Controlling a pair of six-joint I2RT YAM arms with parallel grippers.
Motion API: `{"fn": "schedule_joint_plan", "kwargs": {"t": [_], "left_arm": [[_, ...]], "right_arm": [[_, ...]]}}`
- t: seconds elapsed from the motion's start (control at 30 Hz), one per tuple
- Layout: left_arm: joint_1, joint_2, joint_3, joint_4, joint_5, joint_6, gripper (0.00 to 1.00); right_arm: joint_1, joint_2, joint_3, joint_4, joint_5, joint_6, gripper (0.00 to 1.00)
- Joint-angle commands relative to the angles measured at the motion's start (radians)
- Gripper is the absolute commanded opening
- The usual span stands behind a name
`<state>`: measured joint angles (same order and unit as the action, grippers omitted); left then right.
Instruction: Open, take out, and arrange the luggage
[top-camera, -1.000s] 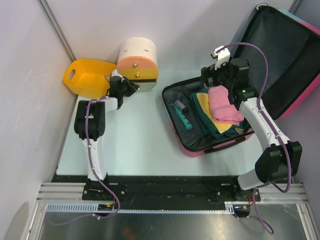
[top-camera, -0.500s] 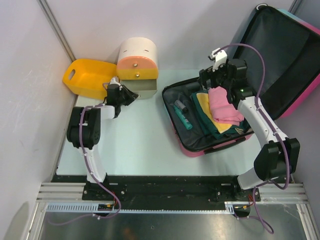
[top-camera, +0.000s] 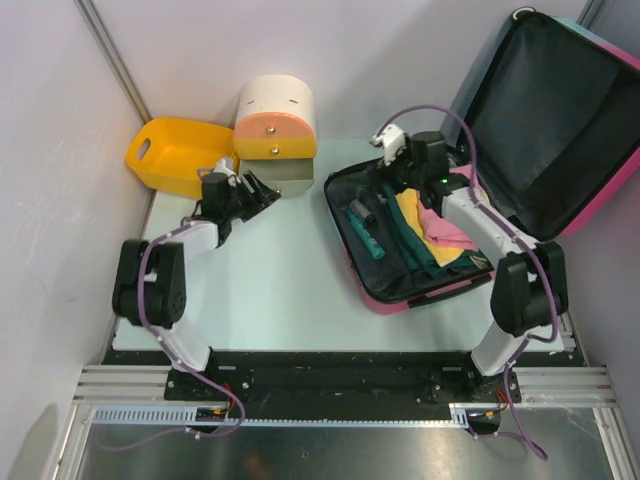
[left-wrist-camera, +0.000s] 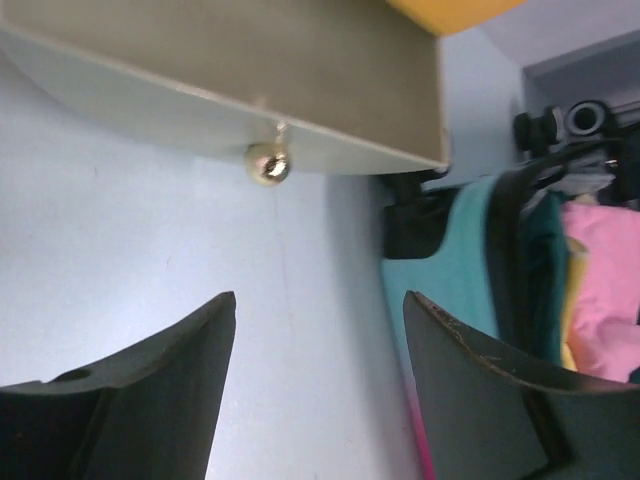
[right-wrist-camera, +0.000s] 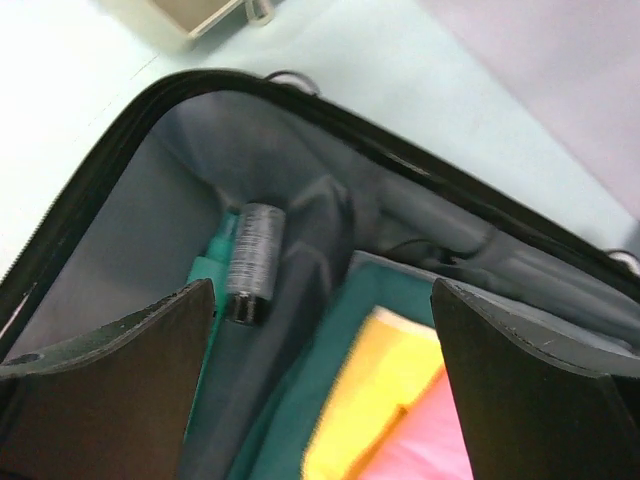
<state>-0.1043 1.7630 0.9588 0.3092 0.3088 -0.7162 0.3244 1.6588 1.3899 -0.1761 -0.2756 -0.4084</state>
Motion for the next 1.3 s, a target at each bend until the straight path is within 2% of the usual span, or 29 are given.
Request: {"fn": "schedule_joint_plan", "kwargs": {"t": [0.0, 0.27, 0.3, 0.5, 0.73, 0.83, 0.9, 1.03, 1.27], "left_arm": [[0.043, -0.209, -0.055, -0.058, 0.068, 0.127, 0.73], [0.101, -0.393, -0.143, -0.111, 0.096, 0.172, 0.74], [0.138, -0.404, -0.156, -0.111, 0.096, 0.167, 0.74], [0.184, -0.482, -0.222, -0.111, 0.082, 0.133, 0.74], [0.241, -0.505, -0.261, -0.114, 0.069, 0.100, 0.74], [0.256, -0.514, -0.259, -0.114, 0.076, 0.101, 0.74], [0.259, -0.517, -0.256, -0.117, 0.069, 0.107, 0.74], [0.261, -0.527, -0.264, -0.122, 0.069, 0.098, 0.74], [0.259, -0.514, -0.265, -0.121, 0.062, 0.081, 0.74]], "right_arm": [[0.074, 0.117, 0.069, -0.039, 0.058, -0.104, 0.93], [0.113, 0.363, 0.276, -0.151, 0.104, -0.081, 0.69], [0.111, 0.395, 0.294, -0.157, 0.107, -0.076, 0.67], [0.099, 0.444, 0.297, -0.180, 0.085, -0.072, 0.66], [0.104, 0.487, 0.276, -0.200, 0.090, -0.072, 0.65], [0.102, 0.498, 0.279, -0.206, 0.095, -0.076, 0.62], [0.104, 0.492, 0.285, -0.212, 0.099, -0.081, 0.54], [0.104, 0.458, 0.311, -0.256, 0.098, -0.087, 0.49], [0.114, 0.478, 0.330, -0.326, 0.113, -0.090, 0.54]]}}
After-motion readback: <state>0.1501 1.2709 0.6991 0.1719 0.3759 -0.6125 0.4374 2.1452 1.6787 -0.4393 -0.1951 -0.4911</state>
